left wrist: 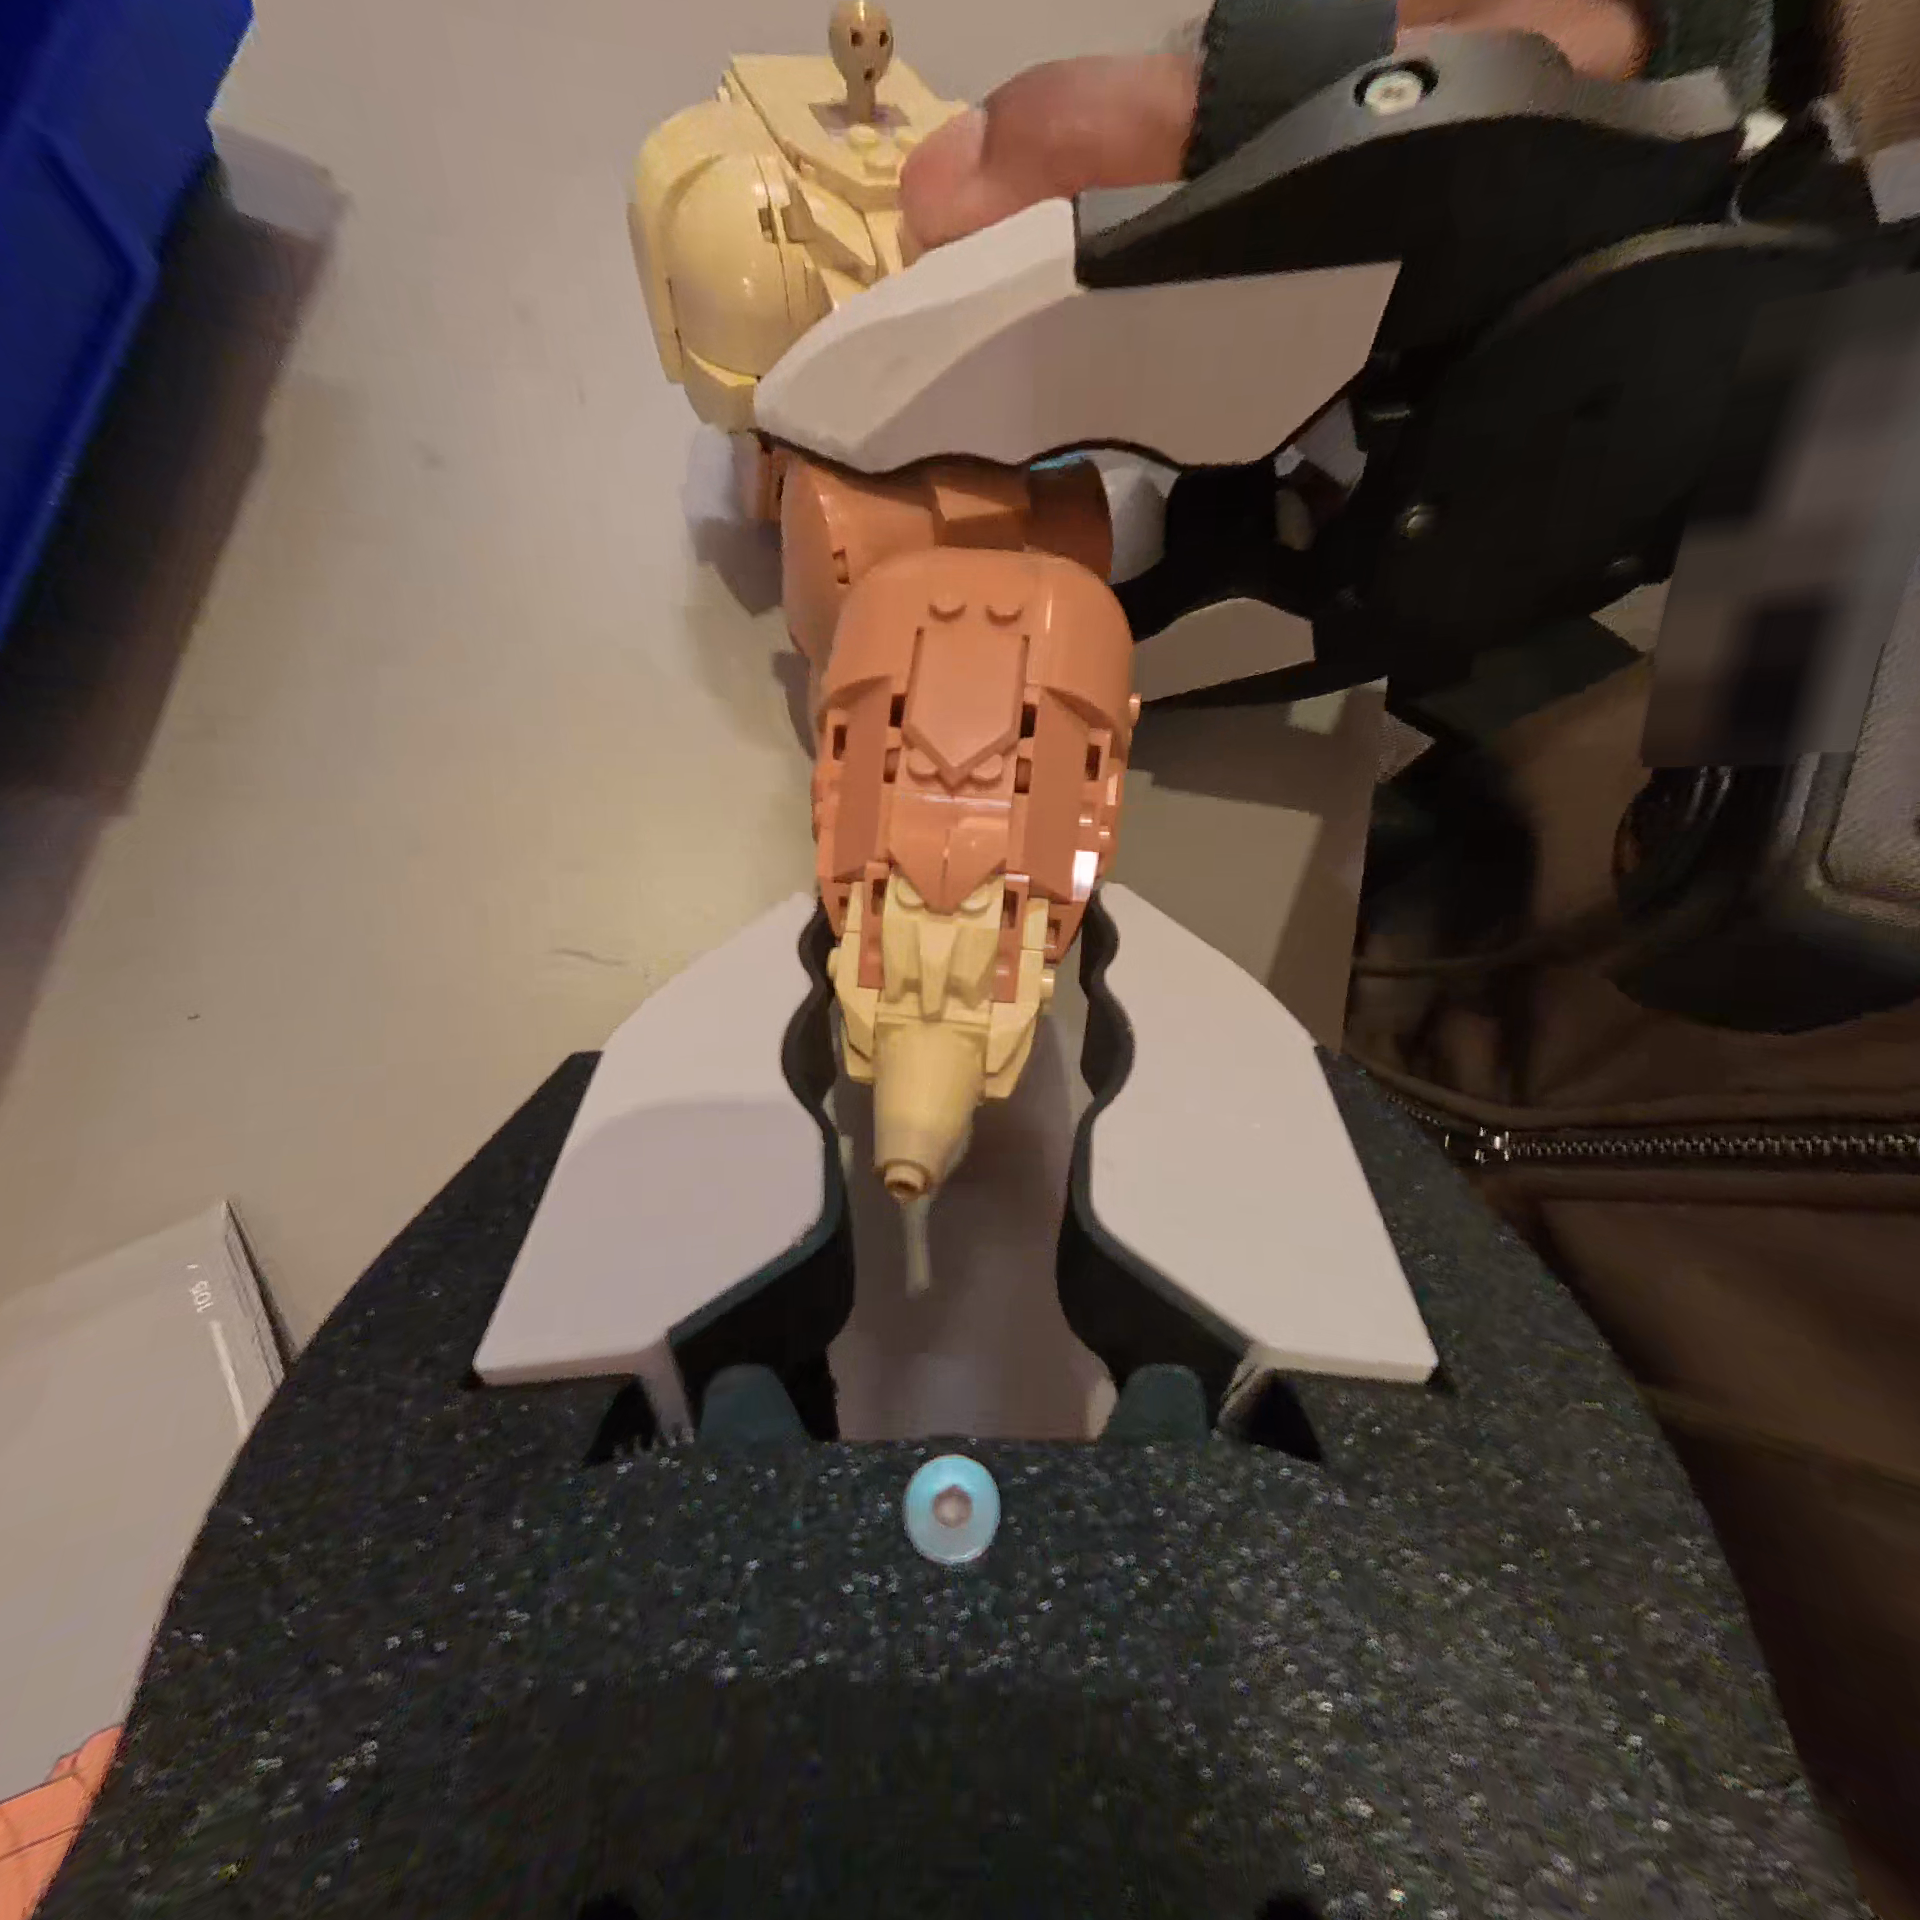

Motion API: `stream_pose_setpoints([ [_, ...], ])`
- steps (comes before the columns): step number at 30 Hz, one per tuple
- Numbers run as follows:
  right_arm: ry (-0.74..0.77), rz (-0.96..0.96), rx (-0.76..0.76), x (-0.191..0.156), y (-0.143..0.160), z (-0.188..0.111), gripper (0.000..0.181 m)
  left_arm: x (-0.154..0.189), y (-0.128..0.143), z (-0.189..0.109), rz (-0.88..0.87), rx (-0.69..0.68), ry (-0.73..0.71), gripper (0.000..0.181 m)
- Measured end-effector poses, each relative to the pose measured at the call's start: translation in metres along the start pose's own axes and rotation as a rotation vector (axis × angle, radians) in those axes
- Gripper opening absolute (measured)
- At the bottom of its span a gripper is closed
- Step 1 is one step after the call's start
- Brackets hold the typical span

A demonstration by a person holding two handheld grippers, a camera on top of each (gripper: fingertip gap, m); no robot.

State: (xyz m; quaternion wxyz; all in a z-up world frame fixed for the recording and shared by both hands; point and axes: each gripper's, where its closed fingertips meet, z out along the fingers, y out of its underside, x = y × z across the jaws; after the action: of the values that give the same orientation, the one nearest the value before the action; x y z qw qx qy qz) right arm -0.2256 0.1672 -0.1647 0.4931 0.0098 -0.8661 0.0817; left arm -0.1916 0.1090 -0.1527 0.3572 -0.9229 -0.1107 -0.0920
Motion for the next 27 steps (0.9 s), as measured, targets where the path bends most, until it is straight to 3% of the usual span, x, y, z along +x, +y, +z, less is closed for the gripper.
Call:
stream_pose_setpoints([
  [8, -0.007, 0.001, -0.034, 0.0, -0.002, 0.001, 0.063, 0.0, -0.031, -0.003, 0.176, 0.012, -0.166, 0.071],
  [15, -0.006, -0.005, -0.041, -0.001, -0.004, 0.0, 0.063, -0.005, -0.023, 0.029, 0.24, -0.18, -0.169, 0.081],
  [17, -0.012, 0.002, -0.03, -0.002, -0.005, 0.0, 0.063, -0.007, -0.014, 0.037, 0.269, -0.231, -0.164, 0.073],
  [27, -0.039, 0.022, 0.046, -0.002, -0.014, -0.008, 0.062, -0.004, -0.012, 0.038, 0.314, -0.22, -0.148, 0.071],
])
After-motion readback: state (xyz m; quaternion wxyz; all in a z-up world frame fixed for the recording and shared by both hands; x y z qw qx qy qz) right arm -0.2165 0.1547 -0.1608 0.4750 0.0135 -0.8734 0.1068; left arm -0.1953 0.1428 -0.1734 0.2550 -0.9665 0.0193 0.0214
